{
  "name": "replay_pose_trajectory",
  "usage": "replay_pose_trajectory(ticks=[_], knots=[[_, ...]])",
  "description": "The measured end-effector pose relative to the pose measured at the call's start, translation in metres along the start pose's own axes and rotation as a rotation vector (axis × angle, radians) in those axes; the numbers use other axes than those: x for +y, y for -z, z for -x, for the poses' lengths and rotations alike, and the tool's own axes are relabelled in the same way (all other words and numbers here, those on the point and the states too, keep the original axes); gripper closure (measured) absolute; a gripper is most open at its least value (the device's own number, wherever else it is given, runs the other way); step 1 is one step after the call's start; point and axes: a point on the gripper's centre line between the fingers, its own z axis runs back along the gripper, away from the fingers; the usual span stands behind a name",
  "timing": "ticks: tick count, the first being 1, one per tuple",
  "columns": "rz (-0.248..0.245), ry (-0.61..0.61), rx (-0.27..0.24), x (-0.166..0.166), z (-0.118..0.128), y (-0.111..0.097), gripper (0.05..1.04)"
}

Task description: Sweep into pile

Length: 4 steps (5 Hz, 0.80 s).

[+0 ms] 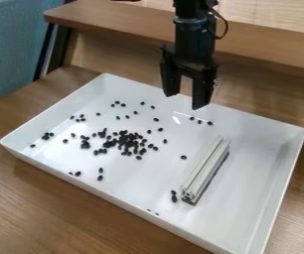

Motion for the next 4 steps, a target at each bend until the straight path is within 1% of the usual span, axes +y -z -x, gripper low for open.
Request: replay_pose_trajectory(ticks=[1, 2, 3, 4], knots=[[0.016, -0.008, 0.040, 0.000, 0.001, 0.017, 0.082], [0.042, -0.043, 0.067, -0.003, -0.005, 0.039, 0.082], [0.050, -0.053, 0.073, -0.013, -0.012, 0.047, 0.082], [0.055, -0.064, 0.049, -0.026, -0.019, 0.049, 0.082]])
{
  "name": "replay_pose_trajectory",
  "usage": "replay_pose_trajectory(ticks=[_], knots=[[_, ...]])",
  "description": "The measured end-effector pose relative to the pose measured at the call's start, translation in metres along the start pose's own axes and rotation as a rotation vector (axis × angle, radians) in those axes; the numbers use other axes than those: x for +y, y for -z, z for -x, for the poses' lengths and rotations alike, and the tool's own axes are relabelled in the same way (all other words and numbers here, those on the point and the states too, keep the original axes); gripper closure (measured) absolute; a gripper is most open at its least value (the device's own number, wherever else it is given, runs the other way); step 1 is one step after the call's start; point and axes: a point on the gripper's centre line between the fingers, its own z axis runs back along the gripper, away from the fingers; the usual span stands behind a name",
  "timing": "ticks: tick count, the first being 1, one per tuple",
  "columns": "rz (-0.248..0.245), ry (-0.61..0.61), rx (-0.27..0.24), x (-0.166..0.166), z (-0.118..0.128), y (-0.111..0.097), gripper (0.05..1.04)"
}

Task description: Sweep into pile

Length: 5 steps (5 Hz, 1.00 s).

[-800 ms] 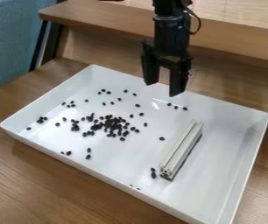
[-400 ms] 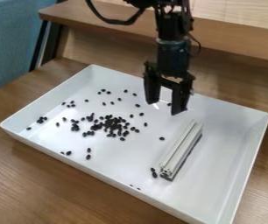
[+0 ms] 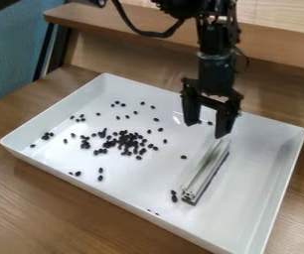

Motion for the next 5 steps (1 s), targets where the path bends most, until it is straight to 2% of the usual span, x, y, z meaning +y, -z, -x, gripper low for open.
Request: replay_pose_trajectory(ticks=[1, 2, 3, 5], knots=[[0.020, -0.053, 0.016, -0.008, 0.004, 0.009, 0.082], [-0.002, -0.113, 0.015, -0.016, 0.014, 0.006, 0.082], [-0.037, -0.182, 0.016, -0.021, 0.021, 0.013, 0.082], [-0.070, -0.199, 0.001, -0.026, 0.026, 0.028, 0.082]])
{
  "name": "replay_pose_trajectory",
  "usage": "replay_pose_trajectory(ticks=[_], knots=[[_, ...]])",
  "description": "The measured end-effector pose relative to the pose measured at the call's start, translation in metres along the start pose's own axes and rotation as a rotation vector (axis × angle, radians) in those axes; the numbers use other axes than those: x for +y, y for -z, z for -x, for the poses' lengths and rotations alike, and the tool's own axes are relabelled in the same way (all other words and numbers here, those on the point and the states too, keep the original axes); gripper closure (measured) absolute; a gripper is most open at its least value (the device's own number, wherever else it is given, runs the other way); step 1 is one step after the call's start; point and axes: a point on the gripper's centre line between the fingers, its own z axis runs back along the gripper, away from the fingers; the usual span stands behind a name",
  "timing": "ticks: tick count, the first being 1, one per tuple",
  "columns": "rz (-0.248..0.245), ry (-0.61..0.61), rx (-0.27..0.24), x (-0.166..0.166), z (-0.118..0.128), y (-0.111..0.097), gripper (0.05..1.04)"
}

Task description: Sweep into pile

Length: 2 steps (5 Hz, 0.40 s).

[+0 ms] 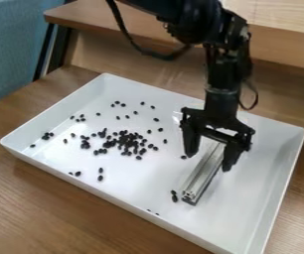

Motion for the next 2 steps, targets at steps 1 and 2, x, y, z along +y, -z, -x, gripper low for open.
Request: replay_pose_trajectory(ticks=[1, 2], knots=[[0.013, 0.019, -0.034, -0.0025, -0.0036, 0.0037, 0.132], [0.043, 0.029, -0.065, -0.0054, -0.0048, 0.0118, 0.403]])
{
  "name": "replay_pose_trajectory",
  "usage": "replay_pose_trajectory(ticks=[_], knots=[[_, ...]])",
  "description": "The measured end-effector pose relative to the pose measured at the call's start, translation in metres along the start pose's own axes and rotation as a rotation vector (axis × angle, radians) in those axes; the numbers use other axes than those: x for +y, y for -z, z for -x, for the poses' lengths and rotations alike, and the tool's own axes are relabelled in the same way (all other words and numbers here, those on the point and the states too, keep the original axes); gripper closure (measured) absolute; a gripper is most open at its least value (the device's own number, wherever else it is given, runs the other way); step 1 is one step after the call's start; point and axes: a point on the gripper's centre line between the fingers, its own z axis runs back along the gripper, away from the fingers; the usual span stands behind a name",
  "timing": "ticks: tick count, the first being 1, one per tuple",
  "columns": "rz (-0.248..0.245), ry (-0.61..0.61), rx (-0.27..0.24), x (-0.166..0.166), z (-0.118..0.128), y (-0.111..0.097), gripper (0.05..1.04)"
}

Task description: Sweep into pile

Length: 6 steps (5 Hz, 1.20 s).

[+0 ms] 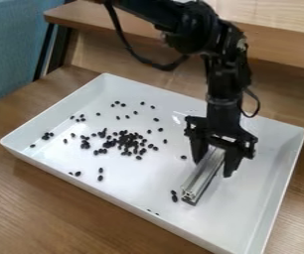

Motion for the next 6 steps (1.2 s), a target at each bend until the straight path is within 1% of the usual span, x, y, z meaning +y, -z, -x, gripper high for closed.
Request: replay_pose_trajectory(ticks=[1, 2, 4, 5, 6], knots=[[0.003, 0.009, -0.003, 0.008, -0.001, 0.003, 0.673], [-0.009, -0.003, 0.002, 0.014, -0.001, 0.004, 0.690], [-0.075, -0.016, 0.043, 0.043, 0.003, 0.005, 0.690], [-0.096, -0.056, 0.041, 0.070, 0.003, 0.003, 0.690], [-0.099, -0.089, 0.039, 0.101, 0.005, 0.001, 0.690]])
